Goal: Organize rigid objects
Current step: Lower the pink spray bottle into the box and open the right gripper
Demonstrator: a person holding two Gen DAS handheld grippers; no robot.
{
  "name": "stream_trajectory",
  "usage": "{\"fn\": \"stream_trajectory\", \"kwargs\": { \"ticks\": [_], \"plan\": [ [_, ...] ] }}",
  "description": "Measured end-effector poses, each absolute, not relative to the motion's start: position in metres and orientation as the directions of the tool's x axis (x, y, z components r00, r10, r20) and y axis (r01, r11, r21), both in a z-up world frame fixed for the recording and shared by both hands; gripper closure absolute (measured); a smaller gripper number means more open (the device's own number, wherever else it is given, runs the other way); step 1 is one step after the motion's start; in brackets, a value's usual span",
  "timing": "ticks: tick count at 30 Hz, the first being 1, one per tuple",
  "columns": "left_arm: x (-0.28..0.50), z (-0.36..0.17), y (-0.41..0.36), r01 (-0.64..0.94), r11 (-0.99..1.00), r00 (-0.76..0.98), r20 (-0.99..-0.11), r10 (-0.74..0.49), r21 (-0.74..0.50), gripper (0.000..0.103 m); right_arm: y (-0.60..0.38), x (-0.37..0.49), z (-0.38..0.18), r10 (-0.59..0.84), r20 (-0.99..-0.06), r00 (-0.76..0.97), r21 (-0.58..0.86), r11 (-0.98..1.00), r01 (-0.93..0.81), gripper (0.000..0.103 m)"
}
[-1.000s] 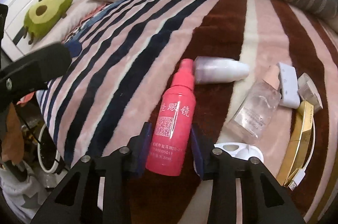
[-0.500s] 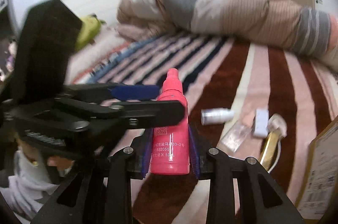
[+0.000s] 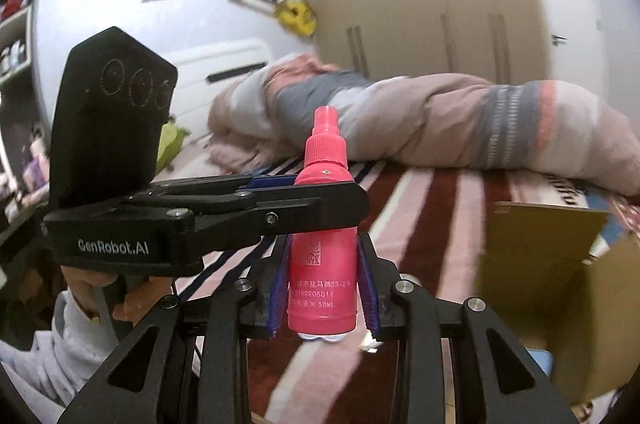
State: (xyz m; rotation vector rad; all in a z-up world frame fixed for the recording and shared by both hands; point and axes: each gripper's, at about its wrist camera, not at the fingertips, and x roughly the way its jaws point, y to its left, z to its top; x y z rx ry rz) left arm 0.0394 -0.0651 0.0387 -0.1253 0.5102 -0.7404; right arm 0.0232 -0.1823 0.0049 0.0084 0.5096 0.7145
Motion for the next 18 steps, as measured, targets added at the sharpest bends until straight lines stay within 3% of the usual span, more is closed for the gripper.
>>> {"fn": "stream_trajectory", "kwargs": {
  "ticks": [6,13,18],
  "plan": [
    [0.064,0.041,-0.13,0.663,0.701,0.547,-0.468,-0.694,-0.264,0.068,-0.243,0.032,0.009,0.561,-0.45,0.695,0.201,0.821,-0.534,0.076],
    [0.092,0.009,-0.178,0.658,0.719,0.469,-0.624,-0.625,-0.226,0.068,-0.284,0.056,-0.024,0.518,-0.558,0.648,0.275,0.852,-0.445,0.076],
    [0.094,-0.002,-0.183,0.65,0.731,0.458,-0.662,-0.593,-0.206,0.065,-0.293,0.07,-0.041,0.524,-0.596,0.609,0.298,0.848,-0.438,0.075]
  ]
}}
